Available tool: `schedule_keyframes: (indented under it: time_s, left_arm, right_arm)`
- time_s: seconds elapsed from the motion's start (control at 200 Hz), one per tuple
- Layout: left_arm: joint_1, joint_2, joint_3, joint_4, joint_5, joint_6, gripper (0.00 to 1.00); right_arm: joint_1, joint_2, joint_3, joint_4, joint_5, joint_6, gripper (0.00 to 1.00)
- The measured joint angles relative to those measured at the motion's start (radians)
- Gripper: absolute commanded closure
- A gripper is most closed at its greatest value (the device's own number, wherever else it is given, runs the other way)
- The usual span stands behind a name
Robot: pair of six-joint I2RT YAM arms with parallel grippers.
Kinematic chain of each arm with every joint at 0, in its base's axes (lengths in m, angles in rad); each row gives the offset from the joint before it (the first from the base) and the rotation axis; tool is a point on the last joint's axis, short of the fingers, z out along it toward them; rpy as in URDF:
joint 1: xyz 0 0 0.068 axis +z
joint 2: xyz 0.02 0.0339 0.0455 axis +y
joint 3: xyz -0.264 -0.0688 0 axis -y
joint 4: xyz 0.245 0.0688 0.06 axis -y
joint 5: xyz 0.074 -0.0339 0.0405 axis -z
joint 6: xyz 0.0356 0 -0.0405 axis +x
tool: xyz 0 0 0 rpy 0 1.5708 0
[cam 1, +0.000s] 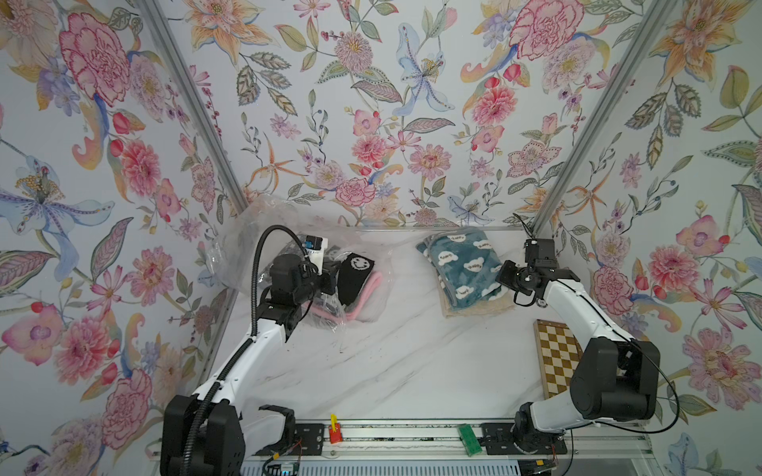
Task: Take the blanket out of the vacuum bag
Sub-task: Place the blanket at the center of the board.
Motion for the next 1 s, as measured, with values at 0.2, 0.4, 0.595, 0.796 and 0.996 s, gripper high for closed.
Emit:
schedule_keyframes:
  time_s: [0.2, 0.4, 0.595, 0.796, 0.996]
  left_arm:
    - [0.000, 0.000, 0.000, 0.000, 0.000, 0.000, 0.98]
    - [0.000, -0.001, 0.000, 0.000, 0.000, -0.003, 0.98]
    - [0.000, -0.001, 0.000, 0.000, 0.000, -0.003, 0.98]
    - [0.000, -0.002, 0.000, 0.000, 0.000, -0.003, 0.98]
    - [0.000, -0.002, 0.000, 0.001, 0.000, -0.003, 0.98]
  right_arm:
    - [0.078, 0.003, 0.052, -0.082, 0.200, -0.064, 0.99]
    - [0.092, 0.002, -0.017, -0.106, 0.327, -0.067, 0.86]
    - [0.092, 0.003, -0.146, -0.116, 0.347, -0.018, 0.67]
    - [0.143, -0.017, -0.150, -0.169, 0.430, 0.006, 0.45]
    - [0.248, -0.042, 0.064, -0.173, 0.389, -0.043, 0.21]
